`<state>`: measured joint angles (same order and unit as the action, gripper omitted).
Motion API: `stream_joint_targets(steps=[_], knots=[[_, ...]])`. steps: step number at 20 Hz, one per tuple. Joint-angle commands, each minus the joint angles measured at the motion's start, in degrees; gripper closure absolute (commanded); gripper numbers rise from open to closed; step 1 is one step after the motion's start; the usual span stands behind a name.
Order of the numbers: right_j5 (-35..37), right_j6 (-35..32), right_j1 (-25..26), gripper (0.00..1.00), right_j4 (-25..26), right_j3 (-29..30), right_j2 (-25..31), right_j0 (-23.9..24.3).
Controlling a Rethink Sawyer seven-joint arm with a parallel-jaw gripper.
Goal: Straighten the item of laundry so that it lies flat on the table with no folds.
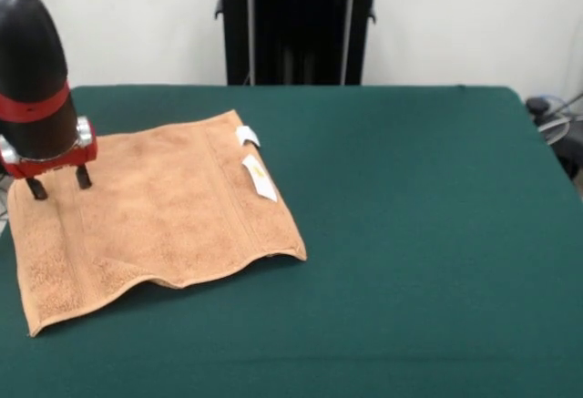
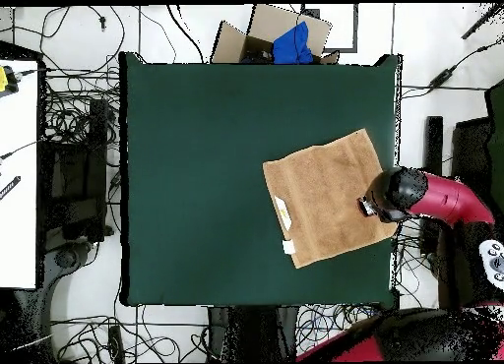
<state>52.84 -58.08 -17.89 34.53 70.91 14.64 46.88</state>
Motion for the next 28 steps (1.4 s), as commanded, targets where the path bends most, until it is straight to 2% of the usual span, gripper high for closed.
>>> stream_joint_targets(steps=[1, 7, 11, 19, 28], knots=[[-8.7, 19.9, -1.5, 0.0, -5.0, 11.9, 15.7, 15.2], [-5.3, 18.4, -1.9, 0.0, -2.0, 9.8, 17.1, 13.8], [-6.2, 14.9, 0.0, 0.0, -1.4, 11.9, 16.4, 14.7], [-11.6, 9.8, 1.1, 0.0, -0.8, 16.8, 15.2, 15.7], [-16.4, 9.6, -1.3, 0.0, -0.3, 18.8, 16.0, 15.8]])
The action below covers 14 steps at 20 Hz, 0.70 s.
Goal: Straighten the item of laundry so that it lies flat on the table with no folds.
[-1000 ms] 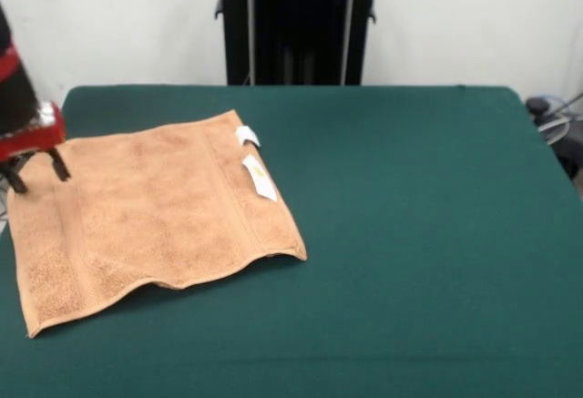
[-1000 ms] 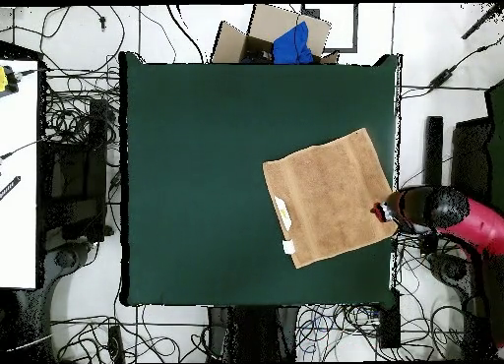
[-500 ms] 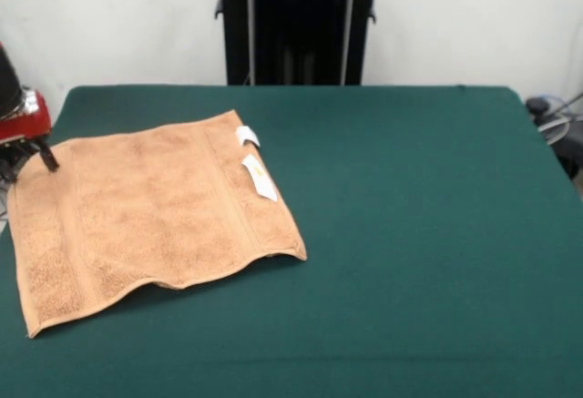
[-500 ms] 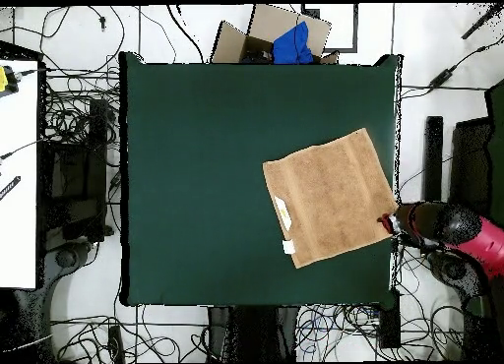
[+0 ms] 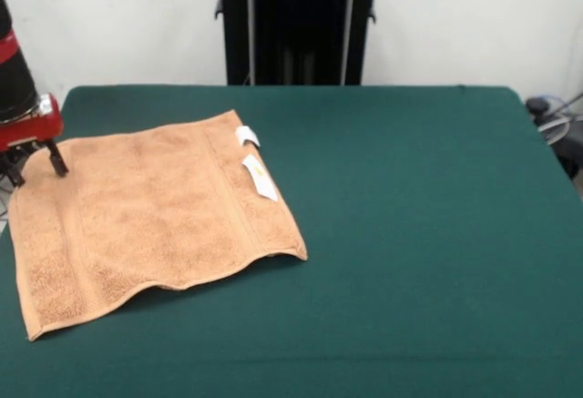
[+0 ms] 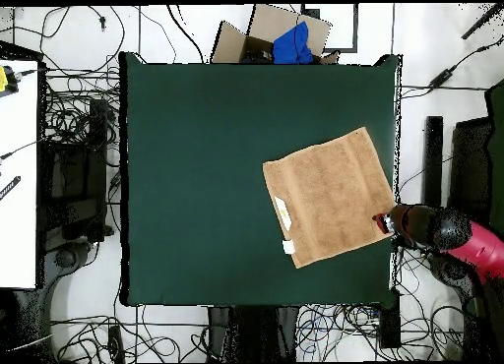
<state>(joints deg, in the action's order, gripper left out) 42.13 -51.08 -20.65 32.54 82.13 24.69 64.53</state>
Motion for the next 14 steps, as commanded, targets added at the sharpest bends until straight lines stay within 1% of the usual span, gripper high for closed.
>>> stream_joint_targets(steps=[1, 8, 11, 14], knots=[[-5.8, 2.1, 0.9, 0.0, 1.8, 7.1, 5.7, -2.6], [-5.8, 3.9, -1.6, 0.0, 2.9, 3.9, 6.2, -5.2], [-5.7, 4.7, -1.7, 0.0, 3.0, 3.0, 6.5, -5.6], [-5.6, 4.1, -2.7, 0.0, 3.0, 2.6, 6.1, -6.4]])
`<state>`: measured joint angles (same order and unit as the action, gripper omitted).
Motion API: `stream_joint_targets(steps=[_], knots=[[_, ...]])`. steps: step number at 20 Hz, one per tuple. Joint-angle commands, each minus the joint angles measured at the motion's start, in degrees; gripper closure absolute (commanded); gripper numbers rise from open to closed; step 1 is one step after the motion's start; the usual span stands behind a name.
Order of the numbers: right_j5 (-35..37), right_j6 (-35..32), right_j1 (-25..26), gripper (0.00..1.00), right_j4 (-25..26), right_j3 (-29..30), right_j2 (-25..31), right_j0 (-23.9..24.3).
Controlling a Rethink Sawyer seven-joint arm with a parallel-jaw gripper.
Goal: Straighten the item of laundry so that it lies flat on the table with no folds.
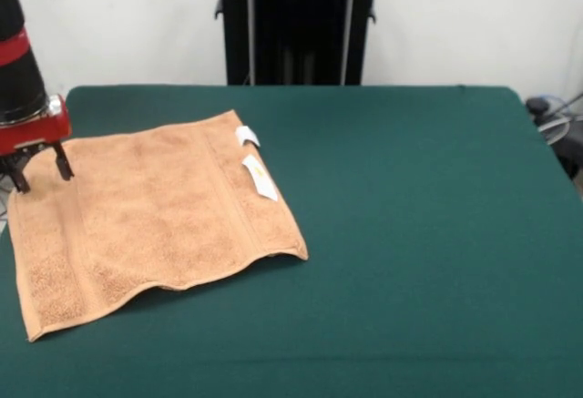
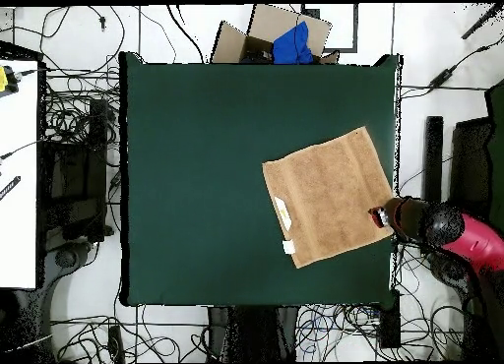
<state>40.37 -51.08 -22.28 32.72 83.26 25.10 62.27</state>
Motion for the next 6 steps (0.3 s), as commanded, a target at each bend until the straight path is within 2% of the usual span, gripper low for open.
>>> stream_joint_targets(steps=[1, 6], knots=[[-3.6, 3.6, -1.6, 0.0, 2.9, 1.6, 5.4, -4.6], [-2.6, 3.5, -2.4, 0.0, 2.5, 1.5, 5.0, -5.3]])
